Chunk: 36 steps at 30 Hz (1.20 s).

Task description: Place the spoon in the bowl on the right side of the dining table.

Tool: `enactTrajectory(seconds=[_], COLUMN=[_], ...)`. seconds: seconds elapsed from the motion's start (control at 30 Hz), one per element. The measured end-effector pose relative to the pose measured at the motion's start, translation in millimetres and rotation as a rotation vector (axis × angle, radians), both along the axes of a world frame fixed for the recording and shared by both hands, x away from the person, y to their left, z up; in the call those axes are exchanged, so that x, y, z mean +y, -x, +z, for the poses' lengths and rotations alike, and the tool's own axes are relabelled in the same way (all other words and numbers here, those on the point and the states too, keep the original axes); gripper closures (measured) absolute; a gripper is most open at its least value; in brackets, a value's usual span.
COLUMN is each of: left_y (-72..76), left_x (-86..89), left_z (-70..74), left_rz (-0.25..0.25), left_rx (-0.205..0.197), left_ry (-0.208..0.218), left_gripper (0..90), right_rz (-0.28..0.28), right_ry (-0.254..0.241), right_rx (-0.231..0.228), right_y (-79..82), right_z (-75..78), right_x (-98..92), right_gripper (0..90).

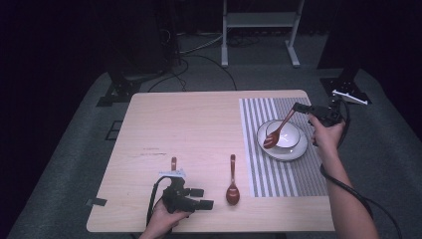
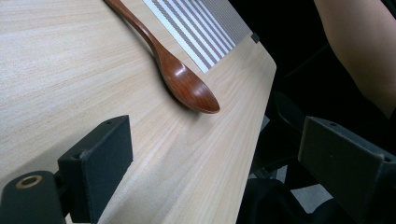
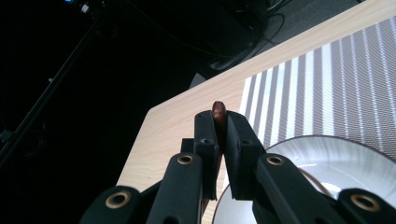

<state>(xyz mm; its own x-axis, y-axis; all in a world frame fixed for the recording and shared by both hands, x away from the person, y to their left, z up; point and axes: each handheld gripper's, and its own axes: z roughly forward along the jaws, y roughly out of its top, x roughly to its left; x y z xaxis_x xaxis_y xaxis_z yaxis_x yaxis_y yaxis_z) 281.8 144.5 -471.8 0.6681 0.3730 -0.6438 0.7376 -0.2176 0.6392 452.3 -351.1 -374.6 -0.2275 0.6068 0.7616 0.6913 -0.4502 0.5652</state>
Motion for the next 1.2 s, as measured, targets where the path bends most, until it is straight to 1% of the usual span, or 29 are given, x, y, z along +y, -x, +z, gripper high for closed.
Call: enactTrajectory(seconds=[0.43,0.73,0.93,1.13,1.2], left_y=[0.1,0.3,0.3,0.4,0.3], left_x=[0.2,0.7,-0.1,-0.4,-0.4], left_z=[0.0,0.2,-0.2,-0.4,-0.4], left_rz=[-0.003,-0.005,-0.008,-0.010,-0.009], left_rx=[0.000,-0.003,-0.004,-0.004,-0.004], left_ry=[0.001,-0.001,-0.001,-0.002,-0.001], left_gripper=[8.8,8.8,8.8,8.8,8.8], right_rz=[-0.052,-0.083,-0.110,-0.136,-0.141], right_ry=[-0.001,0.004,-0.002,0.002,0.010], right_rx=[-0.009,-0.006,-0.002,-0.001,0.000], right_y=[-2.0,-2.4,-1.1,0.5,0.8], right_z=[1.5,0.7,-0.7,-2.9,-3.4], right_x=[-11.8,-18.3,-26.5,-34.3,-36.0], right_gripper=[83.6,83.6,83.6,83.6,83.6])
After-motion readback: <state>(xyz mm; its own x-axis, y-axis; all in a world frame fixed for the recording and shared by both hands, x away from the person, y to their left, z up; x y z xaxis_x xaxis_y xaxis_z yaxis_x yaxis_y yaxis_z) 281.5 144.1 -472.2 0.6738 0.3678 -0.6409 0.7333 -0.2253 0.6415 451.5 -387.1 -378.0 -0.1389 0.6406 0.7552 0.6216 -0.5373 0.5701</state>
